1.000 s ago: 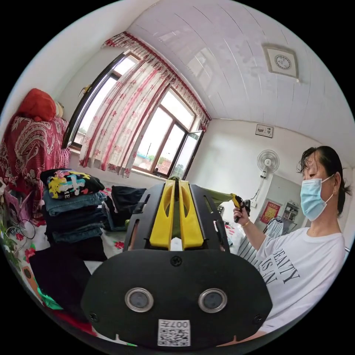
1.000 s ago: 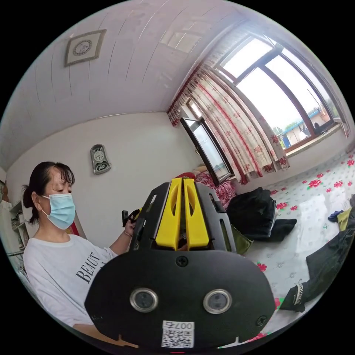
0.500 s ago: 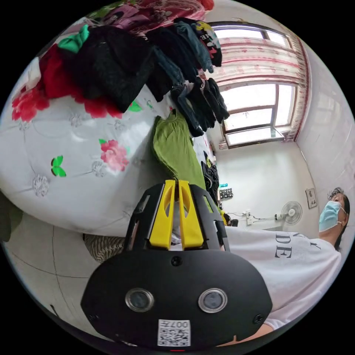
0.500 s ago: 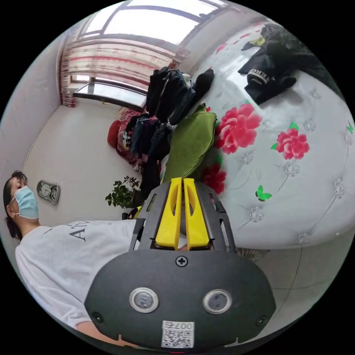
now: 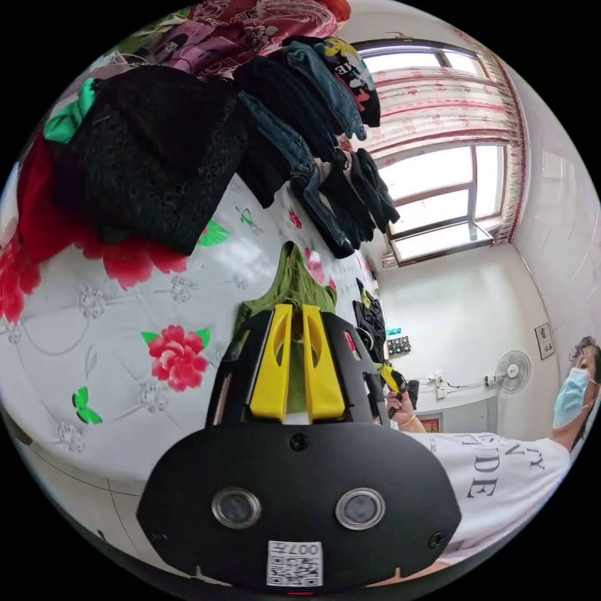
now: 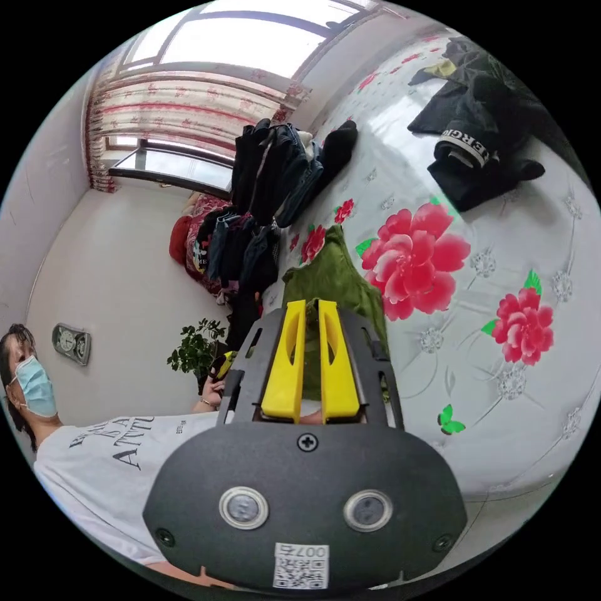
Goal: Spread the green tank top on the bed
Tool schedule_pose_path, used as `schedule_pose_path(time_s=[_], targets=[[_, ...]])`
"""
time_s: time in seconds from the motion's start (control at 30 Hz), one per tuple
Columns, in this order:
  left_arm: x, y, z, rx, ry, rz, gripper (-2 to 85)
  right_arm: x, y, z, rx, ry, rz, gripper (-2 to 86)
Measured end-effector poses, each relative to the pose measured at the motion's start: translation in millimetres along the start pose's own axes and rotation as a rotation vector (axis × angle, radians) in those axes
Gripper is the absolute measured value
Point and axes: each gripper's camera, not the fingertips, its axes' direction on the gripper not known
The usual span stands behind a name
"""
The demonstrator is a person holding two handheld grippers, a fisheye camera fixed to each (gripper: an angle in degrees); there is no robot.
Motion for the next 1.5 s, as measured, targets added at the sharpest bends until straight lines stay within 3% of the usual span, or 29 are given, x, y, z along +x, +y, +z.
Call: schedule_pose_path(time_s=[0.23, 0.43, 0.63, 0.77, 0.9, 1.23, 1.5], targets=[[12.2, -45.6, 37.2, -0.005, -0.178, -0.014, 9.5, 2.8, -40.3, 97.8, -0.150, 0.319, -0.043, 8.8], [14.7, -1.0, 59.8, -0.210, -0.346, 0.047, 9.8, 18.8, 20.6, 164.0, -0.315, 0.440, -0.138, 7.4], [14.5, 40.9, 102.4, -0.404, -0.504, 0.084, 6.4, 22.9, 37.5, 224.7, -0.374, 0.532, -0.200, 5.9], [32.1, 44.7, 122.0, -0.447, -0.680, 0.249, 0.4, 22.3, 34.7, 269.1, -0.450, 0.697, -0.271, 3.1], [36.3, 44.6, 124.5, -0.460, -0.627, 0.251, -0.8, 16.5, 35.8, 278.4, -0.478, 0.729, -0.286, 0.5], [61.7, 39.0, 84.6, -0.323, -0.446, 0.252, -1.0, -39.9, 38.0, 203.4, -0.255, 0.474, -0.297, -0.1], [53.7, 54.1, 94.2, -0.389, -0.469, 0.237, -1.0, -12.2, 72.0, 211.7, -0.344, 0.541, -0.221, 1.2]])
